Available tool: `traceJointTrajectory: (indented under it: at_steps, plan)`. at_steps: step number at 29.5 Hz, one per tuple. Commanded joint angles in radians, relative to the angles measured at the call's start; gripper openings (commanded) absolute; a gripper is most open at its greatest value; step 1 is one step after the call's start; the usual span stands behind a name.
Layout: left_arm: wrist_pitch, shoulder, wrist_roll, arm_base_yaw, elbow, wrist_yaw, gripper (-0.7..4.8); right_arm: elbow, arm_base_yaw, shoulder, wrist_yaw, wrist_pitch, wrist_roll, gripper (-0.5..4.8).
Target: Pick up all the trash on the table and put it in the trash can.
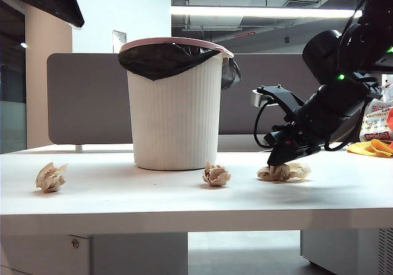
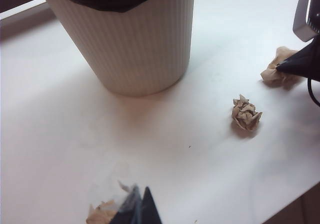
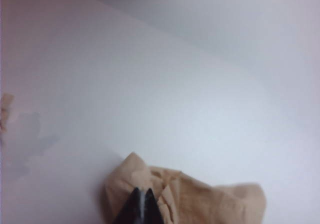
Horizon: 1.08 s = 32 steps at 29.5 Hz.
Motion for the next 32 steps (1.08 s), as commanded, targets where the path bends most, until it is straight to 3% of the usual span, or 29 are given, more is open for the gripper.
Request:
traceJointTrajectory:
  at_steps: [1,15,18,24,32]
  plan:
    - [0.006,-0.001,0.003,-0.001,0.003,-0.003,-0.06,0.022,0.001,-0.048,-0.003,0.002,0.016,-0.07]
    - [0.011,-0.002,0.003,0.0,0.003,-0.003,-0.06,0.283,0.013,-0.254,-0.034,-0.073,0.121,-0.07]
    - [0.027,-0.002,0.003,0.0,0.003,-0.003,-0.06,0.399,0.013,-0.258,-0.065,-0.086,0.198,-0.07]
    - [0.098,-0.002,-0.002,0.0,0.017,-0.021,-0.06,0.682,0.053,-0.187,-0.071,-0.134,0.217,-0.07]
    - [0.089,0.059,-0.042,0.003,0.23,-0.021,-0.06,1.078,0.096,0.049,-0.078,-0.3,0.22,-0.07]
